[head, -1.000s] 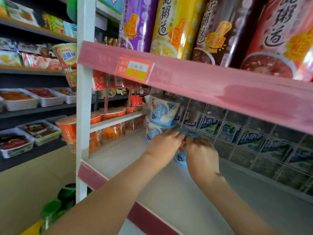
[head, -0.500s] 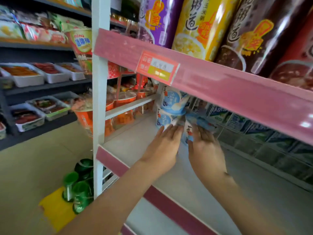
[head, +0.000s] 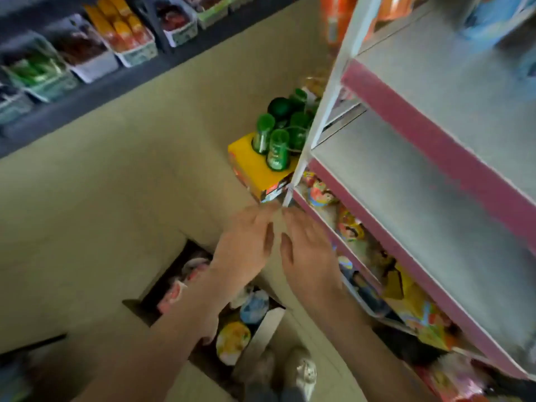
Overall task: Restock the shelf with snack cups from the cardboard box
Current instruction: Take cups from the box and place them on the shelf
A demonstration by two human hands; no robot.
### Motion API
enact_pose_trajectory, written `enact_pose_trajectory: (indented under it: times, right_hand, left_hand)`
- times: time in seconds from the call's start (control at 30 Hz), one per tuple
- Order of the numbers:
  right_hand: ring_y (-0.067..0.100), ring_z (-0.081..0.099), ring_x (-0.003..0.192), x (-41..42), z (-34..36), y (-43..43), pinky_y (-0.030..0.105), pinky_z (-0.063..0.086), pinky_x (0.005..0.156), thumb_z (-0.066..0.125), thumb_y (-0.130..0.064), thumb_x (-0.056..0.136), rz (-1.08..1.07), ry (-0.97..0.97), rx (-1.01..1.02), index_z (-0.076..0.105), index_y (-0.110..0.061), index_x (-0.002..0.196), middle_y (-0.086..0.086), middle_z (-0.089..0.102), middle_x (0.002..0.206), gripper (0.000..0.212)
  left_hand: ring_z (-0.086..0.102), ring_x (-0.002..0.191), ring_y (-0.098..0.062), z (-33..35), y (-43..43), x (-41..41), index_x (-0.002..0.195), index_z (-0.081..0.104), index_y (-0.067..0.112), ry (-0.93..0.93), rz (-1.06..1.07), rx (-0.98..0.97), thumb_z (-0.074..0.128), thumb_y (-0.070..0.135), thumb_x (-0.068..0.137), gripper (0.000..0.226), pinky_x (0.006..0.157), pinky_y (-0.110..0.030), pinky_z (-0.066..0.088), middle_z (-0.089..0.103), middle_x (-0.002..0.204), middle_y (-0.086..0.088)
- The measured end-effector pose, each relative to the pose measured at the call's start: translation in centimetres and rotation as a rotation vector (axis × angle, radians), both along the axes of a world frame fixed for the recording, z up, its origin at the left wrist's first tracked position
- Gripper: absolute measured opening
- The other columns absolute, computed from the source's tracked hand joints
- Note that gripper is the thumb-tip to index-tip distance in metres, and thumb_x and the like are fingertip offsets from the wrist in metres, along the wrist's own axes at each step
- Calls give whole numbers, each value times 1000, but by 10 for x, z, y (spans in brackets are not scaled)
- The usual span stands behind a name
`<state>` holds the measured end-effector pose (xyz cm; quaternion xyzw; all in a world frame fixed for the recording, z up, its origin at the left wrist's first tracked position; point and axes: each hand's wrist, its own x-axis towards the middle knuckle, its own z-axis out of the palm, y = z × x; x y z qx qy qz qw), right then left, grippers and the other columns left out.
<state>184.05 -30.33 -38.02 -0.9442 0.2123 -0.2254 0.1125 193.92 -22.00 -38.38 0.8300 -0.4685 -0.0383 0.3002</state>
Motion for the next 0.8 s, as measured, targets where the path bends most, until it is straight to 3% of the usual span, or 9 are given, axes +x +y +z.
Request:
enact_pose_trajectory:
  times: [0.07,0.17,0.23,0.3,0.37,0.47,0.53,0.67,0.8]
  right_hand:
    - [22,68,98,-8,-68,33,28,47,91,59,-9,73,98,224,103,70,-6,108,9,70,109,36]
    - [25,70,86,-28,-162,68,33,58,73,84,-5,49,368,554,263,71,-4,103,10,71,97,56]
    - [23,70,77,-36,-211,83,28,58,65,88,-8,36,459,789,284,72,-5,95,9,71,87,60]
    - [24,66,96,-39,-242,90,27,52,82,84,-12,55,496,1019,254,67,-2,108,13,68,103,57]
    - [28,47,123,-40,-268,94,34,40,98,53,-7,88,469,1180,265,44,2,133,18,51,131,46]
    - [28,36,131,-39,-288,98,38,42,96,49,-8,92,360,1404,223,30,0,141,19,36,142,52]
    - [27,35,130,-37,-299,103,38,44,97,48,-10,93,372,1474,159,32,-1,140,19,34,143,50]
    - [29,48,120,-31,-307,110,41,35,104,42,-11,96,531,1447,18,54,-6,120,13,56,127,27]
    - [28,60,108,-29,-301,96,34,45,79,42,-2,95,772,1417,-11,57,0,114,13,61,119,24]
  left_hand:
    - [65,88,-26,-55,55,-1,120,57,8,71,25,307,69,10,77,45,70,-29,52,65,102,-10]
    - [55,105,-21,-137,125,-14,147,22,23,284,-28,678,55,21,88,67,79,-31,49,50,124,-1]
    - [51,113,-19,-180,152,-25,147,18,26,323,-44,777,44,26,94,59,87,-32,48,46,133,1]
    - [47,122,-17,-210,159,-37,146,22,24,339,-57,839,38,26,97,51,94,-34,46,41,142,2]
    - [45,125,-17,-235,153,-49,146,22,22,366,-65,867,40,21,98,52,95,-32,45,37,146,4]
    - [42,127,-19,-269,138,-71,147,21,17,444,-60,823,39,11,97,54,97,-30,40,38,145,-3]
    - [40,129,-20,-289,131,-86,146,22,14,442,-69,824,38,10,98,51,98,-30,39,39,143,-5]
    - [40,128,-21,-317,125,-106,142,29,13,476,-44,882,40,12,97,46,100,-32,41,40,141,-7]
    - [29,137,-20,-328,124,-104,147,22,14,559,-31,856,46,15,96,56,108,-32,33,32,148,-6]
